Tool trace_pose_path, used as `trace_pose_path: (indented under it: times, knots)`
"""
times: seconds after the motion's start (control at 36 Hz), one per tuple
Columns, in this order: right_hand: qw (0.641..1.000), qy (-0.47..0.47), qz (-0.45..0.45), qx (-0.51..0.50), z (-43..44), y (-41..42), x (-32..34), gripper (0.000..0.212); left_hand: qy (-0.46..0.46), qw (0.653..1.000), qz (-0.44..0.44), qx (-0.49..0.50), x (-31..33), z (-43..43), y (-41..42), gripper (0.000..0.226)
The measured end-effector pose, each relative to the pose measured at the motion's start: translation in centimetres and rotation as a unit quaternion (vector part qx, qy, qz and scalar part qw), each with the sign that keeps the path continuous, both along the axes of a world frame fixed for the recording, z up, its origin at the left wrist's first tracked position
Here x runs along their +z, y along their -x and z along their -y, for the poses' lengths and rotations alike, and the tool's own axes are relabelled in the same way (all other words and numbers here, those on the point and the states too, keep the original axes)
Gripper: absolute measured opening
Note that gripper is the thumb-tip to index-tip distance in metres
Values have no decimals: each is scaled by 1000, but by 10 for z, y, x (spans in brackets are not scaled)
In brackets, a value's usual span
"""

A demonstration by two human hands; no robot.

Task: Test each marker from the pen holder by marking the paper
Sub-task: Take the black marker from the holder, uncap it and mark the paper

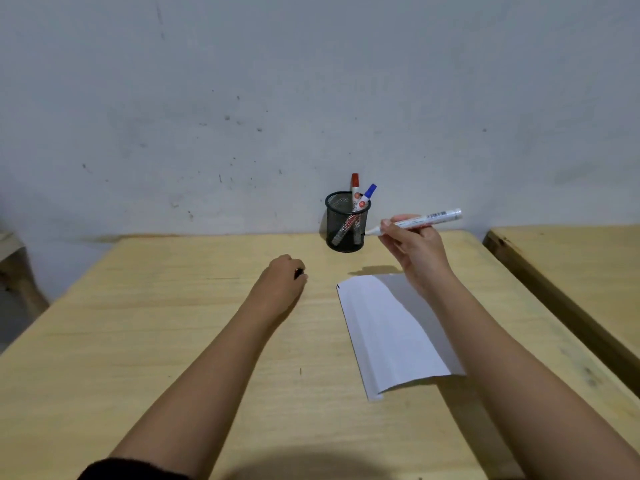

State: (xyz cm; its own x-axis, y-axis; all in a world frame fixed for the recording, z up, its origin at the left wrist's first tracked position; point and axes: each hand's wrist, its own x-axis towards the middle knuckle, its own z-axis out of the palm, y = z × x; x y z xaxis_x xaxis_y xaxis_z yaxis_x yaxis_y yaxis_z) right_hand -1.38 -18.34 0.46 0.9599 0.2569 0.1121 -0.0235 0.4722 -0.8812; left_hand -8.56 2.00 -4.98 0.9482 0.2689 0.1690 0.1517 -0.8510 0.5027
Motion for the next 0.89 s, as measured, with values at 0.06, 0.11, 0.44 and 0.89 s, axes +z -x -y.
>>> trace_pose_path:
  times: [0.06,0.11,0.44,0.89]
  knots:
    - [1000,1,-3,3,0,1,0,15,38,999,21,16,0,1,-2,23]
    - [1000,1,-4,8,-1,2,0,15,164,983,66,43,2,6,-3,13]
    - [999,-23,-1,26,-10,9,-3,14,696,706,127,-27,37,40,-9,6]
    - [999,-7,21,47,-8,13,-1,16,700,704,95,-71,50,57,-8,8]
